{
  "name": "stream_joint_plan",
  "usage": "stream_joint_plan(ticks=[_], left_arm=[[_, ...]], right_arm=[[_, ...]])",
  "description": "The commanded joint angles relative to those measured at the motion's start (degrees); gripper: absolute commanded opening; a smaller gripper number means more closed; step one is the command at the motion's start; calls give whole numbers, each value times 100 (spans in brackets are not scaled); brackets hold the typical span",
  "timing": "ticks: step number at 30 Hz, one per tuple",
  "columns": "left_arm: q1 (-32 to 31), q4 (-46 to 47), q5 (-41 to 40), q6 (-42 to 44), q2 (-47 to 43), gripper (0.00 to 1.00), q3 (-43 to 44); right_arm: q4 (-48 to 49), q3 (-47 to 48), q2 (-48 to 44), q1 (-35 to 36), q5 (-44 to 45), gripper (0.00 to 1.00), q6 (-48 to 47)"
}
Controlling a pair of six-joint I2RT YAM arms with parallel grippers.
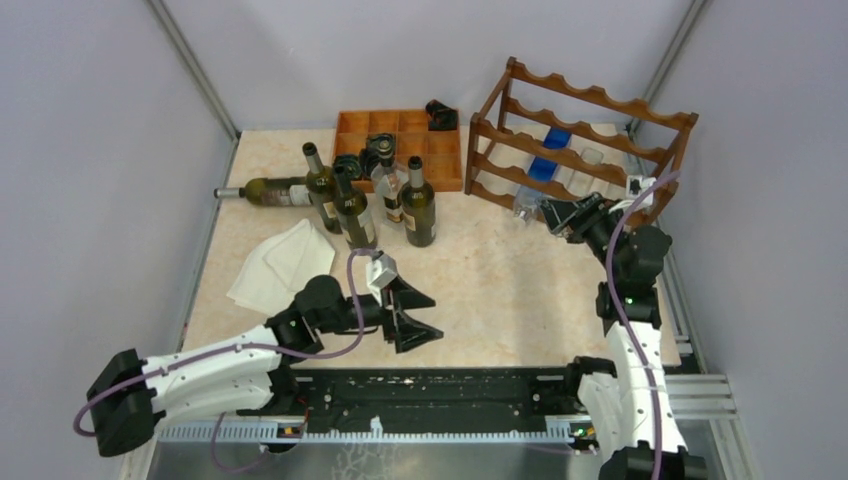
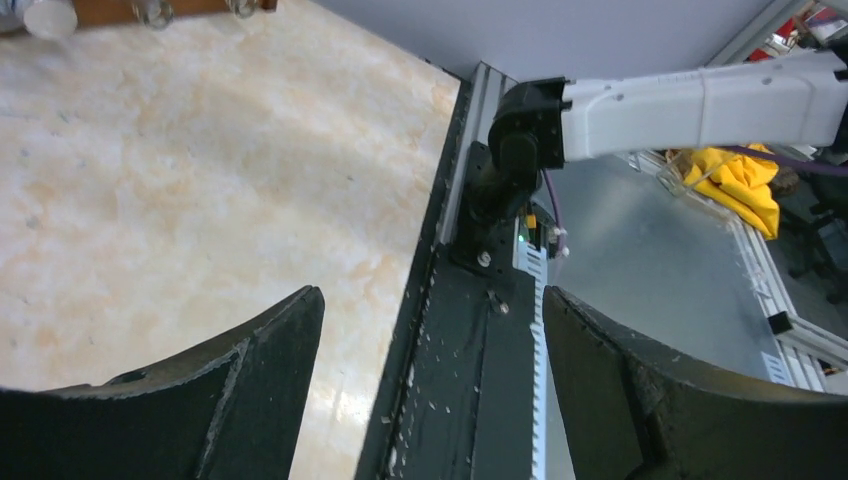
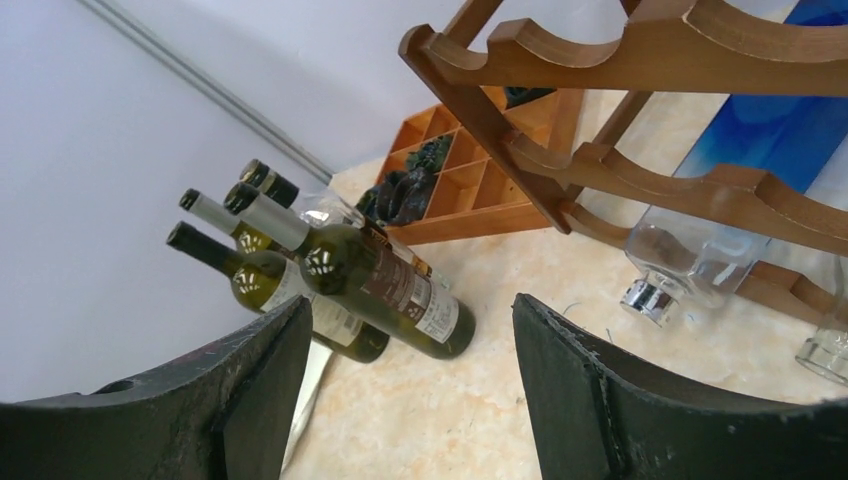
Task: Put the wine bottle on the wine rack
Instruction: Adjust the wine bottle in the wine rack.
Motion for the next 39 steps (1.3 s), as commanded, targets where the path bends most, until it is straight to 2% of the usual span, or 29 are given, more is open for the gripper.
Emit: stream_joint_plan(ticks=[1, 5, 7, 10, 13, 16, 20, 25, 39], left_arm=[[-5, 167, -79, -552, -752, 86, -804], [-6, 80, -464, -827, -1252, 86, -1269], [-6, 86, -625, -880, -1421, 86, -1433], [-5, 28, -830, -912, -1575, 86, -1550], [-6, -25, -943, -937, -1602, 86, -1588], [-6, -58, -956, -973, -1554, 87, -1598], [-6, -51, -922, -1112, -1511, 86, -1637], [-4, 75, -961, -1197, -1480, 87, -1748], [1, 345, -1088, -586, -1036, 88, -1539]], right_arm=[[212, 187, 212, 266, 35, 73, -280], [-175, 445, 844, 908, 580, 72, -1112], [-390, 582, 1266, 1148, 693, 68, -1447], [-422, 621, 1826, 1431, 863, 53, -1704], [-688, 789, 2478, 1850, 1627, 36, -2236], [-843, 1063, 3191, 2143, 2265, 24, -2780], [-815, 1373, 3859, 2253, 2690, 7, -3065], [-960, 1644, 4282, 2249, 3131, 1, -3293], [-779, 1763, 4526, 2249, 3873, 1, -3438]])
